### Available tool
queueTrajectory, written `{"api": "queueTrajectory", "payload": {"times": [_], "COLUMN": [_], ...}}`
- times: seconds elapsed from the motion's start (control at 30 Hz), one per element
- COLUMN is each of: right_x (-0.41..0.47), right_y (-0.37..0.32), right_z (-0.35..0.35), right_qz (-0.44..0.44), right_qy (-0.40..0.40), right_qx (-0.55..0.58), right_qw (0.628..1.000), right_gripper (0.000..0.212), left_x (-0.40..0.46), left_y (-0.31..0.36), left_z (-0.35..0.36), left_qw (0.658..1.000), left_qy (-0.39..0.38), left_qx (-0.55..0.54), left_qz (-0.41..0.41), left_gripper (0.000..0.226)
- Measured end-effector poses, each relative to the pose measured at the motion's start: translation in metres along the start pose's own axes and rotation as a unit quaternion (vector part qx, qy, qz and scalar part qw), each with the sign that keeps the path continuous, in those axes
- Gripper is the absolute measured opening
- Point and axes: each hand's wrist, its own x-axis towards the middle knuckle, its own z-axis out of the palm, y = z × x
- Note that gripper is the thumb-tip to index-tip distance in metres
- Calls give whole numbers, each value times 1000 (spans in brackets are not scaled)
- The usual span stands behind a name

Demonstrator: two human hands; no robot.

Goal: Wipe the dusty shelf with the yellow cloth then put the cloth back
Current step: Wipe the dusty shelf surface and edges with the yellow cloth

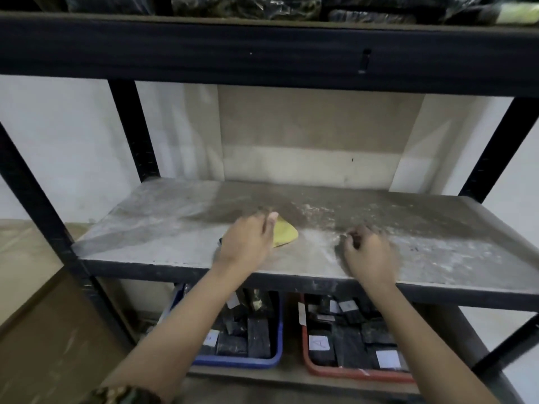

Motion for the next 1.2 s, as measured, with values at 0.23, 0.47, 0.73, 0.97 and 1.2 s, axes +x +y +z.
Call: {"api": "queueTrajectory", "payload": {"times": [0.23, 0.47, 0.73, 0.97, 1.2], "right_x": [-6, -14, 0, -28, 5], "right_y": [-118, -155, -116, -132, -3], "right_z": [24, 63, 37, 53, 2], "right_qz": [-38, -159, -107, -188, -39], "right_qy": [-177, -280, -270, -198, -107], "right_qx": [39, -12, -16, -154, -215], "right_qw": [983, 947, 957, 950, 970], "right_gripper": [56, 27, 56, 64, 41], "left_x": [9, 14, 14, 13, 13], "left_y": [-88, -135, -137, -138, -143], "left_z": [-26, -18, -14, -14, -8], "left_qw": [995, 997, 989, 988, 987], "left_qy": [12, -39, -107, -98, -99], "left_qx": [97, 70, 85, 90, 98], "left_qz": [-25, 10, 64, 77, 79], "left_gripper": [34, 44, 80, 76, 65]}}
